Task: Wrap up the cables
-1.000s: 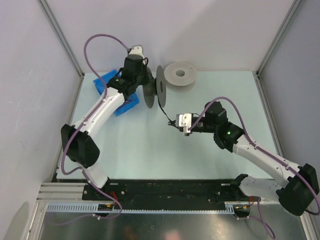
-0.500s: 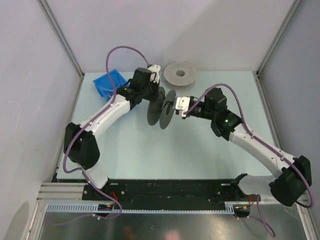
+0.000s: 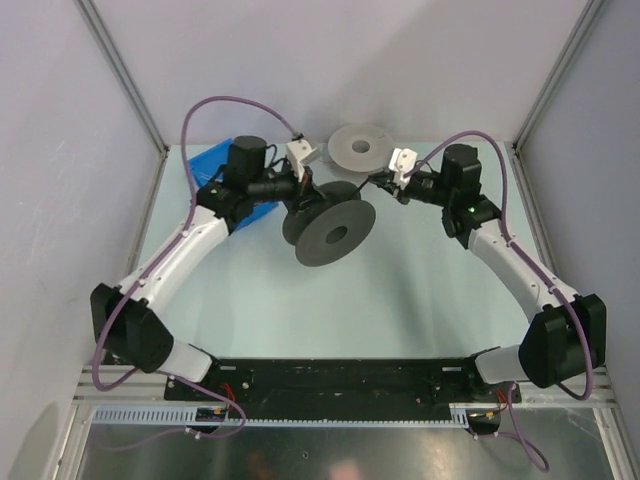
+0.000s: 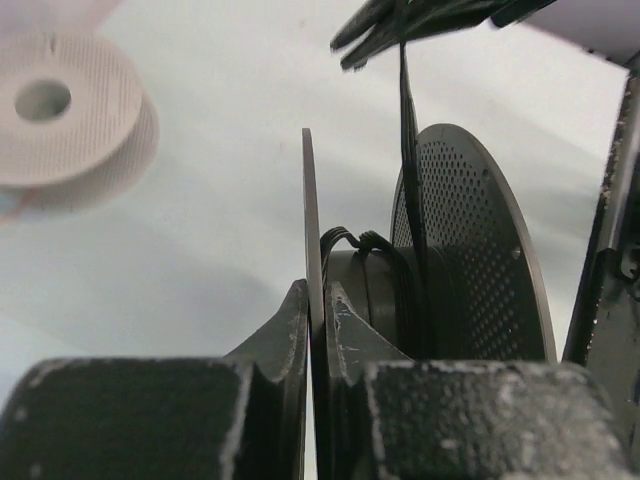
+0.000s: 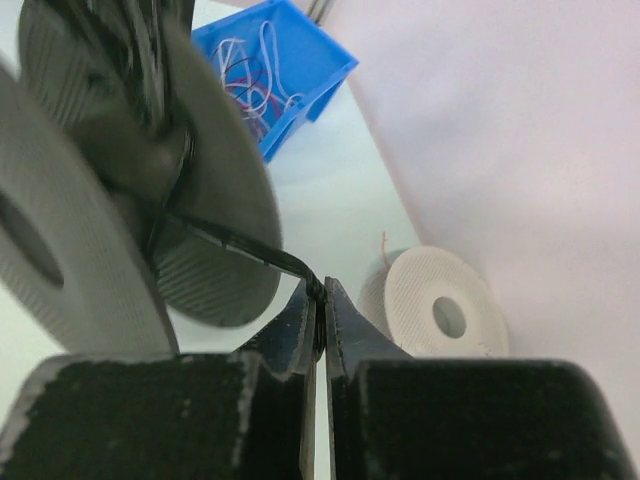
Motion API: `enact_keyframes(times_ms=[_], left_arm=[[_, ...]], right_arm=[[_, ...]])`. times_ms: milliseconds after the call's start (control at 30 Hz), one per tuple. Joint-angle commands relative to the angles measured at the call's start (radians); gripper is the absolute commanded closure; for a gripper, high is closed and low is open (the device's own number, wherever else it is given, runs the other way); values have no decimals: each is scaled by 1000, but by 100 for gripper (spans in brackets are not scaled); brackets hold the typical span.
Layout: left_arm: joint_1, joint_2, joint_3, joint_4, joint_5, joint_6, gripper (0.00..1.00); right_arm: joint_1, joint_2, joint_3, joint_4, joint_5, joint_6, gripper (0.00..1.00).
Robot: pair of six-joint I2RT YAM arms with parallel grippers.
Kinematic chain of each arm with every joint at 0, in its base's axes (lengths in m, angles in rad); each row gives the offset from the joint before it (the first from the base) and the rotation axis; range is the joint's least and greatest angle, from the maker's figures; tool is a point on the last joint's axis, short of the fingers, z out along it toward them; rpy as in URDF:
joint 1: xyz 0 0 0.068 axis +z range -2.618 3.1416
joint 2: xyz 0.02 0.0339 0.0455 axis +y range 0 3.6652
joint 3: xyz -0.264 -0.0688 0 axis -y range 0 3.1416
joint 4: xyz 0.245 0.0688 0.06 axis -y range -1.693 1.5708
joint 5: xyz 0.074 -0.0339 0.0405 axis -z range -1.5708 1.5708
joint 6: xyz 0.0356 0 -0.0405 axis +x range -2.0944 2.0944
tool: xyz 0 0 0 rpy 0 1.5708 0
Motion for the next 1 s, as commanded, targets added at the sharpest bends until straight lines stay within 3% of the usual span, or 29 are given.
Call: enact_keyframes(times_ms=[0, 167, 367, 533, 667, 767, 967], left_arm=[[91, -66, 22, 50, 319, 101, 100], [152, -48, 121, 97, 501, 14, 100], [181, 52, 296, 170, 590, -293, 100], [202, 126, 390, 264, 481, -613, 100], [236, 168, 386, 336, 354, -955, 100], [243, 167, 350, 351, 229, -1087, 100], [237, 165, 219, 367, 67, -1324, 100]], right_arm=[[-87, -11, 71, -54, -164, 10, 100], [-145, 2, 71, -155, -267, 40, 100], [-167, 46, 71, -133, -351, 167, 100], [-167, 71, 68, -10, -366, 330, 100], [-166, 56, 10, 234, -346, 613, 100], [-155, 43, -50, 422, -294, 855, 100], [-127, 31, -139, 544, -203, 1129, 100]])
